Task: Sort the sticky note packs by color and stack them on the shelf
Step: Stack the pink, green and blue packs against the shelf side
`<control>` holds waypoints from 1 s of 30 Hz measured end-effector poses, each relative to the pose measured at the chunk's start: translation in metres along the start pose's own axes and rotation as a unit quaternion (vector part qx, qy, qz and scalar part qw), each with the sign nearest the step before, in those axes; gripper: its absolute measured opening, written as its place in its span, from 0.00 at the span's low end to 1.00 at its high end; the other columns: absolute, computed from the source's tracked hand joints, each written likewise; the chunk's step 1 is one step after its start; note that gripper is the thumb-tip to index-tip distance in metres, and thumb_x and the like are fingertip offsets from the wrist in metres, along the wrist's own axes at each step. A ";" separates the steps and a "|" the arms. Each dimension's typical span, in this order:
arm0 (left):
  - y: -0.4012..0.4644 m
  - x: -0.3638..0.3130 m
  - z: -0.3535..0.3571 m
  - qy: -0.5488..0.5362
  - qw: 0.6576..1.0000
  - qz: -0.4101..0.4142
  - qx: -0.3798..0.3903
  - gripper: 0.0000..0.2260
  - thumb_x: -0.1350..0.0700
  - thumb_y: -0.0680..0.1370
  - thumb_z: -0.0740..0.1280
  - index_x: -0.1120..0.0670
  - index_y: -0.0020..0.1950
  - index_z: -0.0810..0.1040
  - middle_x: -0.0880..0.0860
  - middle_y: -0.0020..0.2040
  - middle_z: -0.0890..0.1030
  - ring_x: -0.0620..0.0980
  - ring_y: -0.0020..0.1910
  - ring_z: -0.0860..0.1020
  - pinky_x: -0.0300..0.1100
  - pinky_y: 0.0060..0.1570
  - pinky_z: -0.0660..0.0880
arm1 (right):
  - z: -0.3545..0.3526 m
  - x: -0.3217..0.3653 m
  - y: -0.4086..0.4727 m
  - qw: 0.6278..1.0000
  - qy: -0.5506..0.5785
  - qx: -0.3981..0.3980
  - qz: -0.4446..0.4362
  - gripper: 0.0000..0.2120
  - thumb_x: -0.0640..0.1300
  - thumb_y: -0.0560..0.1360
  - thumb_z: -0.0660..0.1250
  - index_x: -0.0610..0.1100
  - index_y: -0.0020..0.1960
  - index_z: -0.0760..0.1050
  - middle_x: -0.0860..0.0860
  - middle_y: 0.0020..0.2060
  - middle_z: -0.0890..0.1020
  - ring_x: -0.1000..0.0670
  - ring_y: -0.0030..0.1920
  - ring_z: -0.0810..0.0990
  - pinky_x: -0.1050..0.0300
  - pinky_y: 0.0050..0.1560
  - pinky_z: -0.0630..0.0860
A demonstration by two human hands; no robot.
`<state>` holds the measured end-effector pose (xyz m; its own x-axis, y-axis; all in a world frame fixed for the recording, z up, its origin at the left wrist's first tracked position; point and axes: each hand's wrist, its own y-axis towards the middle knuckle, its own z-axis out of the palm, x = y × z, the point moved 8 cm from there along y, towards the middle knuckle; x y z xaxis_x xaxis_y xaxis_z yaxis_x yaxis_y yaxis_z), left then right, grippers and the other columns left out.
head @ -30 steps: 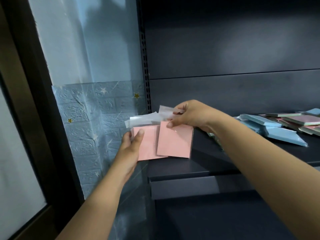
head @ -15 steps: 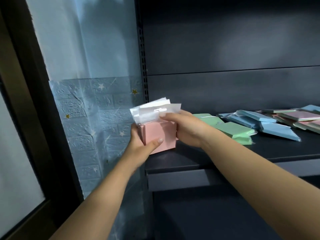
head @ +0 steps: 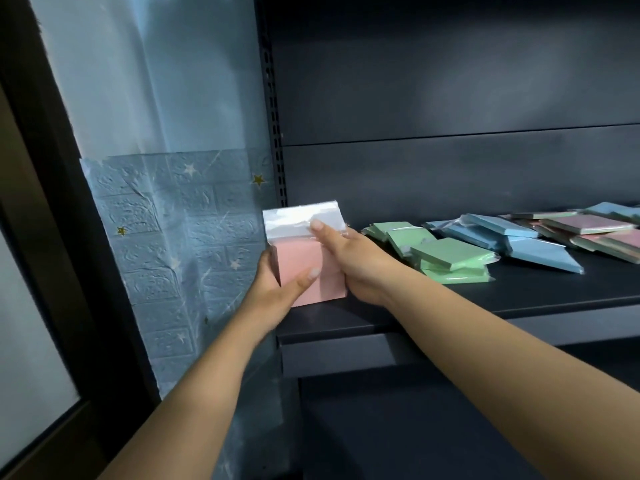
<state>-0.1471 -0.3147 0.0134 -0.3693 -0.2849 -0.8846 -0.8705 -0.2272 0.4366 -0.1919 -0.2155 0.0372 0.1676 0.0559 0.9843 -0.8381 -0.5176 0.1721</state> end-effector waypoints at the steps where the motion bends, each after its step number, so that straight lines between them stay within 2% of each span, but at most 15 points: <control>1: 0.000 0.000 0.000 -0.003 1.000 0.002 0.004 0.40 0.47 0.61 0.73 0.57 0.69 0.63 0.49 0.60 0.75 0.45 0.57 0.75 0.42 0.60 0.70 | 0.001 -0.001 0.001 1.000 0.002 -0.001 0.007 0.25 0.56 0.77 0.61 0.37 0.64 0.71 0.41 0.55 0.81 0.41 0.56 0.79 0.46 0.60 0.74; 4: -0.003 0.002 -0.004 -0.010 1.000 0.005 -0.007 0.34 0.53 0.66 0.72 0.58 0.69 0.63 0.50 0.60 0.75 0.46 0.58 0.74 0.41 0.60 0.70 | 0.004 -0.002 0.003 1.000 0.003 0.017 0.023 0.24 0.57 0.77 0.60 0.38 0.61 0.73 0.42 0.53 0.82 0.44 0.52 0.80 0.47 0.60 0.74; 7: -0.006 0.004 -0.017 -0.067 0.996 0.004 -0.058 0.22 0.60 0.70 0.72 0.55 0.61 0.69 0.47 0.51 0.78 0.44 0.51 0.77 0.33 0.51 0.75 | -0.003 -0.003 0.007 0.997 0.037 0.037 0.048 0.16 0.55 0.78 0.59 0.42 0.52 0.74 0.47 0.40 0.79 0.49 0.43 0.77 0.55 0.53 0.73; 10: -0.008 0.015 -0.034 -0.185 0.977 -0.034 -0.105 0.15 0.62 0.70 0.70 0.53 0.54 0.73 0.48 0.48 0.80 0.46 0.48 0.78 0.38 0.49 0.76 | -0.040 -0.001 0.020 0.996 -0.009 -0.068 0.055 0.11 0.50 0.75 0.66 0.42 0.43 0.72 0.48 0.36 0.72 0.51 0.36 0.72 0.60 0.43 0.73; 12: -0.011 0.023 -0.043 -0.221 0.964 -0.073 -0.128 0.11 0.64 0.75 0.66 0.54 0.56 0.73 0.50 0.47 0.80 0.48 0.46 0.78 0.39 0.44 0.78 | -0.060 -0.003 0.028 0.982 -0.128 -0.121 0.072 0.13 0.52 0.73 0.68 0.42 0.41 0.74 0.46 0.37 0.73 0.49 0.35 0.72 0.58 0.39 0.71; 13: -0.013 0.026 -0.045 -0.228 0.961 -0.088 -0.131 0.11 0.63 0.76 0.63 0.54 0.57 0.73 0.50 0.47 0.80 0.47 0.44 0.79 0.39 0.41 0.79 | -0.064 -0.005 0.031 0.967 -0.203 -0.124 0.088 0.14 0.54 0.73 0.68 0.42 0.45 0.75 0.44 0.41 0.75 0.46 0.38 0.74 0.56 0.41 0.70; 15: -0.014 0.028 -0.047 -0.240 0.956 -0.108 -0.132 0.09 0.63 0.77 0.63 0.53 0.55 0.74 0.50 0.45 0.81 0.45 0.39 0.80 0.38 0.37 0.79 | -0.058 -0.009 0.032 0.926 -0.347 -0.086 0.123 0.25 0.58 0.74 0.64 0.42 0.63 0.72 0.41 0.58 0.75 0.42 0.57 0.75 0.54 0.54 0.69; 17: -0.015 0.029 -0.048 -0.239 0.955 -0.118 -0.127 0.07 0.62 0.77 0.63 0.52 0.51 0.75 0.49 0.42 0.82 0.45 0.38 0.81 0.37 0.36 0.79 | -0.050 -0.018 0.033 0.865 -0.470 -0.047 0.167 0.37 0.64 0.74 0.59 0.41 0.73 0.61 0.43 0.73 0.64 0.42 0.72 0.63 0.52 0.69 0.61; 19: -0.014 0.028 -0.049 -0.236 0.957 -0.121 -0.121 0.06 0.62 0.77 0.63 0.52 0.49 0.75 0.47 0.37 0.83 0.43 0.35 0.81 0.36 0.34 0.80 | -0.043 -0.030 0.037 0.810 -0.545 -0.026 0.213 0.45 0.72 0.70 0.56 0.44 0.76 0.55 0.43 0.76 0.55 0.41 0.75 0.54 0.47 0.74 0.53; 20: -0.013 0.027 -0.049 -0.235 0.957 -0.121 -0.118 0.06 0.62 0.77 0.63 0.52 0.49 0.75 0.47 0.36 0.83 0.43 0.34 0.81 0.36 0.33 0.79 | -0.041 -0.036 0.042 0.800 -0.554 -0.021 0.228 0.49 0.76 0.66 0.56 0.45 0.76 0.55 0.43 0.76 0.54 0.40 0.75 0.53 0.44 0.74 0.52; 22: -0.013 0.027 -0.049 -0.239 0.956 -0.127 -0.117 0.05 0.62 0.77 0.63 0.52 0.49 0.75 0.49 0.38 0.82 0.45 0.37 0.81 0.37 0.34 0.80 | -0.037 -0.045 0.048 0.796 -0.559 -0.004 0.233 0.55 0.79 0.58 0.56 0.46 0.76 0.57 0.44 0.76 0.56 0.40 0.75 0.56 0.42 0.73 0.55; 23: -0.013 0.028 -0.050 -0.242 0.953 -0.133 -0.121 0.05 0.61 0.77 0.63 0.52 0.49 0.75 0.50 0.40 0.81 0.47 0.39 0.80 0.39 0.36 0.80 | -0.035 -0.043 0.048 0.800 -0.557 0.005 0.226 0.54 0.78 0.60 0.56 0.45 0.75 0.58 0.44 0.75 0.58 0.40 0.74 0.58 0.43 0.73 0.56; 26: -0.013 0.032 -0.052 -0.253 0.948 -0.144 -0.130 0.05 0.60 0.77 0.63 0.52 0.50 0.74 0.51 0.43 0.80 0.48 0.41 0.78 0.40 0.37 0.79 | -0.035 -0.034 0.046 0.824 -0.530 0.016 0.197 0.40 0.68 0.73 0.57 0.42 0.74 0.61 0.45 0.75 0.60 0.43 0.74 0.59 0.51 0.72 0.57; 28: -0.012 0.033 -0.052 -0.259 0.945 -0.150 -0.131 0.06 0.60 0.77 0.63 0.52 0.53 0.74 0.51 0.44 0.80 0.49 0.41 0.78 0.41 0.38 0.79 | -0.039 -0.033 0.044 0.834 -0.513 0.027 0.200 0.39 0.65 0.72 0.62 0.43 0.74 0.61 0.46 0.75 0.61 0.44 0.74 0.60 0.52 0.71 0.57; 30: -0.011 0.036 -0.051 -0.270 0.940 -0.163 -0.134 0.08 0.60 0.77 0.63 0.53 0.55 0.73 0.53 0.44 0.80 0.49 0.42 0.78 0.43 0.40 0.78 | -0.044 -0.033 0.039 0.859 -0.462 0.015 0.219 0.39 0.61 0.70 0.68 0.40 0.73 0.63 0.45 0.72 0.65 0.43 0.71 0.65 0.51 0.69 0.62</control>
<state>-0.1343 -0.3705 -0.0147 -0.2722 0.3372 -0.9013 -0.8790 -0.4682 0.0903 -0.2526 -0.1995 0.0133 0.1922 -0.8448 0.4994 -0.9141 -0.3392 -0.2220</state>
